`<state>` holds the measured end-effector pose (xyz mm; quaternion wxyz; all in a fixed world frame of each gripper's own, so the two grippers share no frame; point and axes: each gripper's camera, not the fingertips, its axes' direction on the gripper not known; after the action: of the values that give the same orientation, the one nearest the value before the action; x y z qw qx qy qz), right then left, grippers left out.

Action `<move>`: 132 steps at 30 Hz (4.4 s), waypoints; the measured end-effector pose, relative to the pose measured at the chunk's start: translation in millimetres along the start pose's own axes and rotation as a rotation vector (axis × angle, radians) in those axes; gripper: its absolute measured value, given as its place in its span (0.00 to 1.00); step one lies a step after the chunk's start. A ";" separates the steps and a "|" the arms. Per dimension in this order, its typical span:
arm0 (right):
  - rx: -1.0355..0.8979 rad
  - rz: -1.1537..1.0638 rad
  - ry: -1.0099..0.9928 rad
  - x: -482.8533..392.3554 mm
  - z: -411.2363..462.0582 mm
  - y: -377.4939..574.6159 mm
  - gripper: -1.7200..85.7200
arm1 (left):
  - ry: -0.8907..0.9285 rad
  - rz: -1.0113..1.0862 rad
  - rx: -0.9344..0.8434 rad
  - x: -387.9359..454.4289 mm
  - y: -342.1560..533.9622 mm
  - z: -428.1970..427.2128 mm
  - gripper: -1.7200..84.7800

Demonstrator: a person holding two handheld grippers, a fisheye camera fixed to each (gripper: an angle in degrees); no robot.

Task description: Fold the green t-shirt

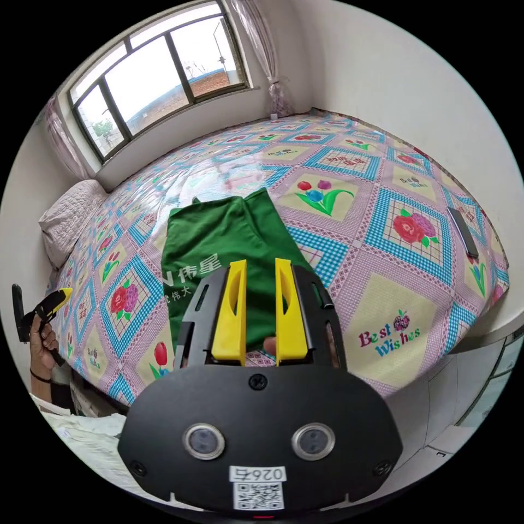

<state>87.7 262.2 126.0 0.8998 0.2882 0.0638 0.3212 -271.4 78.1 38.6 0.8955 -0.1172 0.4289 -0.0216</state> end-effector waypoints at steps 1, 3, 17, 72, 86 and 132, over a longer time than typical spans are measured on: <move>-0.004 0.028 0.021 21.9 -2.7 6.8 0.07 | 0.019 0.014 -0.009 5.1 -1.8 6.4 0.01; -0.013 0.069 0.044 50.1 -4.0 15.2 0.07 | 0.041 0.043 -0.032 15.5 -4.1 18.0 0.01; -0.031 0.065 0.076 145.0 3.0 14.9 0.09 | 0.265 0.395 -0.268 130.8 -39.6 140.2 0.02; -0.123 -0.312 -0.476 119.5 98.0 -78.9 0.02 | -0.004 -0.356 0.076 -166.3 -143.0 79.9 0.10; -0.198 -0.473 -0.354 29.3 260.0 -215.2 0.10 | 0.270 0.259 -0.478 -13.1 -360.6 293.0 0.20; 0.740 -0.644 -0.121 -133.1 -479.7 -141.3 0.01 | 0.619 0.816 0.182 180.5 -220.3 -225.9 0.01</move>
<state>-84.2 320.9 -358.5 0.7927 0.5723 0.2069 -0.0346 -318.5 -204.3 -185.4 0.6687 0.1500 0.6808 0.2585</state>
